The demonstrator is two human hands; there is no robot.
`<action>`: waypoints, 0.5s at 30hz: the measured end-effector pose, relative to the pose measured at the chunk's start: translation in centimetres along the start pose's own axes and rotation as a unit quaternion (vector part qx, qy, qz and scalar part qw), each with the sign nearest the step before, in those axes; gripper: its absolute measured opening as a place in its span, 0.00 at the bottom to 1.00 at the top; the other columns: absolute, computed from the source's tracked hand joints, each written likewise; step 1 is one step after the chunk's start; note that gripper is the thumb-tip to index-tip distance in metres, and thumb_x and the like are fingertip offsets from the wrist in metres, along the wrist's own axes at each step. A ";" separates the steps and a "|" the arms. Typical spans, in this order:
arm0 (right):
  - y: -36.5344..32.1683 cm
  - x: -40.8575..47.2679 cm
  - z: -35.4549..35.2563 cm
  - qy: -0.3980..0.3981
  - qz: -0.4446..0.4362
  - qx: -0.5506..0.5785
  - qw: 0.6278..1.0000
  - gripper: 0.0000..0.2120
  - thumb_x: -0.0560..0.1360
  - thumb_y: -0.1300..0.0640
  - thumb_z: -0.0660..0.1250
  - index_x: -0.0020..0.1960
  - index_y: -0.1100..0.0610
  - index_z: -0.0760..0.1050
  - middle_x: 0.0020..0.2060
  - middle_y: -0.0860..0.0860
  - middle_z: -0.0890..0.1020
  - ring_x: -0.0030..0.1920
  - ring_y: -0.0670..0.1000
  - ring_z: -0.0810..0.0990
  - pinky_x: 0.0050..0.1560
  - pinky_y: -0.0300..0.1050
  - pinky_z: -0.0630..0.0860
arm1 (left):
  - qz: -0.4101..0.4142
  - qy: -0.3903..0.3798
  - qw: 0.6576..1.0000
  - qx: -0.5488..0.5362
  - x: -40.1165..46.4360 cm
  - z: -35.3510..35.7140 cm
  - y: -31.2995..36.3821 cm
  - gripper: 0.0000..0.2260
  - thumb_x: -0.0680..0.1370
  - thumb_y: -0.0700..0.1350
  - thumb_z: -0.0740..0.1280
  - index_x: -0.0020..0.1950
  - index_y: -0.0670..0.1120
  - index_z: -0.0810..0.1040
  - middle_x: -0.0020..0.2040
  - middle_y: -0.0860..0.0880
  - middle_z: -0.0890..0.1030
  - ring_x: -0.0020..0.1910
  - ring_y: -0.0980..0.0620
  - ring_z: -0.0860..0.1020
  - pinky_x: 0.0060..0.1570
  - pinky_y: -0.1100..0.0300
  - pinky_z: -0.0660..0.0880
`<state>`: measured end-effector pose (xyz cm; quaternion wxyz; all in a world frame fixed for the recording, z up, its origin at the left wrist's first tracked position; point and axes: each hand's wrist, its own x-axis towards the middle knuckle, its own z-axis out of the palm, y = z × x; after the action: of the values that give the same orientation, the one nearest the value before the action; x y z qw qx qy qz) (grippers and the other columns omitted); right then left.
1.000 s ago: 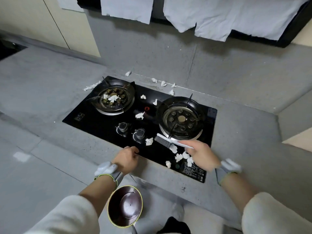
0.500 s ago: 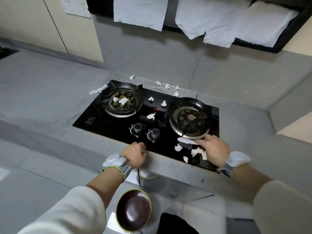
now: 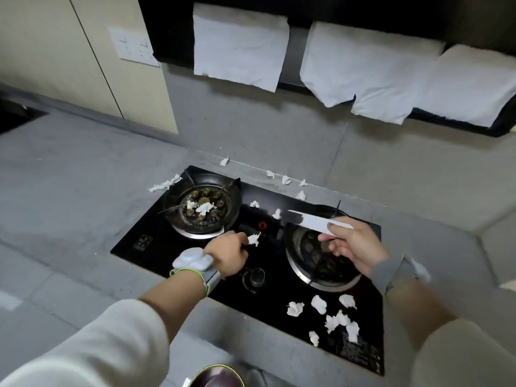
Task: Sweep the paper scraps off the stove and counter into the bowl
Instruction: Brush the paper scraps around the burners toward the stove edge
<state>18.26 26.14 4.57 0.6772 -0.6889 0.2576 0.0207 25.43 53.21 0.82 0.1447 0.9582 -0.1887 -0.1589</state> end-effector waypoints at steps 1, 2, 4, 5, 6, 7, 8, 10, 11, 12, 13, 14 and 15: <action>-0.2 0.8 0.2 0.006 0.002 0.013 1.000 0.06 0.78 0.59 0.65 0.51 0.62 0.77 0.38 0.62 0.83 0.26 0.51 0.73 0.26 0.40 0.68 | 0.000 -0.005 1.000 0.001 0.2 0.0 0.0 0.17 0.78 0.47 0.62 0.66 0.49 0.76 0.61 0.44 0.79 0.61 0.42 0.78 0.61 0.51 0.75; -0.7 2.4 0.3 0.020 -0.003 0.015 1.000 0.07 0.78 0.57 0.65 0.49 0.62 0.77 0.36 0.61 0.83 0.26 0.50 0.73 0.25 0.40 0.68 | -0.003 -0.006 1.000 0.001 1.0 -0.1 0.1 0.16 0.78 0.47 0.61 0.65 0.49 0.76 0.61 0.44 0.79 0.61 0.42 0.78 0.61 0.51 0.75; -1.7 5.8 0.2 0.053 -0.025 0.009 0.998 0.09 0.78 0.55 0.65 0.45 0.61 0.76 0.32 0.59 0.81 0.24 0.49 0.72 0.23 0.38 0.68 | -0.010 -0.009 1.000 -0.010 2.7 0.3 0.4 0.16 0.78 0.47 0.61 0.65 0.48 0.77 0.60 0.44 0.79 0.61 0.42 0.78 0.60 0.52 0.75; -2.2 7.6 0.0 0.071 -0.038 0.005 0.997 0.09 0.78 0.55 0.65 0.42 0.59 0.75 0.31 0.58 0.81 0.23 0.49 0.72 0.22 0.39 0.68 | -0.012 -0.011 1.000 -0.016 3.4 0.4 0.5 0.16 0.78 0.47 0.61 0.65 0.48 0.77 0.60 0.44 0.79 0.61 0.42 0.78 0.60 0.53 0.75; -2.7 9.4 -0.1 0.092 -0.048 -0.012 0.995 0.10 0.78 0.54 0.64 0.40 0.58 0.75 0.30 0.58 0.80 0.24 0.50 0.72 0.23 0.40 0.68 | -0.015 -0.014 1.000 -0.020 4.1 0.5 0.5 0.16 0.79 0.47 0.61 0.65 0.49 0.76 0.60 0.44 0.79 0.61 0.42 0.78 0.60 0.53 0.75; -3.0 11.2 -0.3 0.114 -0.058 -0.045 0.991 0.12 0.77 0.52 0.64 0.38 0.56 0.75 0.30 0.58 0.80 0.24 0.52 0.73 0.25 0.42 0.70 | -0.017 -0.015 0.999 -0.027 4.7 0.6 0.5 0.15 0.79 0.48 0.61 0.65 0.49 0.76 0.60 0.44 0.79 0.61 0.42 0.78 0.60 0.53 0.75; -3.3 12.9 -0.4 0.135 -0.067 -0.092 0.984 0.14 0.77 0.50 0.64 0.35 0.55 0.76 0.30 0.59 0.81 0.26 0.55 0.74 0.29 0.44 0.72 | -0.021 -0.016 0.999 -0.033 5.2 0.8 0.4 0.15 0.79 0.49 0.61 0.65 0.49 0.76 0.60 0.44 0.79 0.61 0.42 0.78 0.60 0.53 0.75; -3.7 15.8 -0.5 0.157 -0.074 -0.209 0.962 0.17 0.76 0.48 0.62 0.34 0.57 0.77 0.34 0.61 0.83 0.31 0.60 0.79 0.38 0.50 0.77 | -0.035 -0.021 0.998 -0.043 6.1 1.2 0.2 0.16 0.79 0.49 0.61 0.66 0.49 0.75 0.60 0.45 0.78 0.61 0.43 0.78 0.60 0.53 0.74; -3.8 16.9 -0.6 0.159 -0.075 -0.278 0.944 0.18 0.77 0.48 0.61 0.37 0.58 0.79 0.39 0.62 0.84 0.37 0.62 0.81 0.43 0.52 0.77 | -0.040 -0.025 0.998 -0.048 6.5 1.3 0.1 0.16 0.79 0.49 0.61 0.67 0.49 0.74 0.61 0.45 0.78 0.61 0.43 0.78 0.61 0.54 0.74; -4.0 17.8 -0.5 0.160 -0.076 -0.342 0.923 0.18 0.78 0.49 0.59 0.42 0.59 0.80 0.44 0.63 0.84 0.44 0.64 0.81 0.48 0.52 0.75 | -0.044 -0.030 0.997 -0.052 7.0 1.4 0.0 0.17 0.79 0.49 0.62 0.68 0.49 0.74 0.61 0.45 0.78 0.62 0.44 0.78 0.62 0.54 0.74; -4.3 18.6 -0.4 0.163 -0.078 -0.389 0.903 0.18 0.80 0.50 0.57 0.47 0.62 0.80 0.49 0.64 0.82 0.50 0.64 0.80 0.50 0.51 0.73 | -0.047 -0.033 0.997 -0.059 7.5 1.5 -0.1 0.17 0.79 0.49 0.62 0.68 0.49 0.73 0.62 0.45 0.77 0.62 0.44 0.78 0.62 0.54 0.73; -4.6 19.2 -0.3 0.161 -0.078 -0.416 0.892 0.18 0.80 0.51 0.56 0.51 0.63 0.78 0.52 0.65 0.81 0.52 0.65 0.78 0.50 0.50 0.72 | -0.048 -0.037 0.996 -0.066 8.0 1.6 -0.1 0.18 0.79 0.49 0.62 0.68 0.49 0.73 0.62 0.45 0.77 0.63 0.44 0.78 0.63 0.54 0.73; -4.8 19.9 -0.2 0.154 -0.077 -0.431 0.886 0.18 0.81 0.51 0.55 0.53 0.63 0.77 0.53 0.65 0.80 0.54 0.65 0.78 0.50 0.50 0.71 | -0.051 -0.041 0.995 -0.075 8.5 1.8 -0.3 0.18 0.79 0.48 0.62 0.69 0.49 0.73 0.62 0.46 0.77 0.63 0.45 0.78 0.63 0.55 0.72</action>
<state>37.29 19.22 1.50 0.2645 -0.9252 0.2705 -0.0289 32.34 49.60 -3.00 0.1998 0.9457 -0.1334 -0.2188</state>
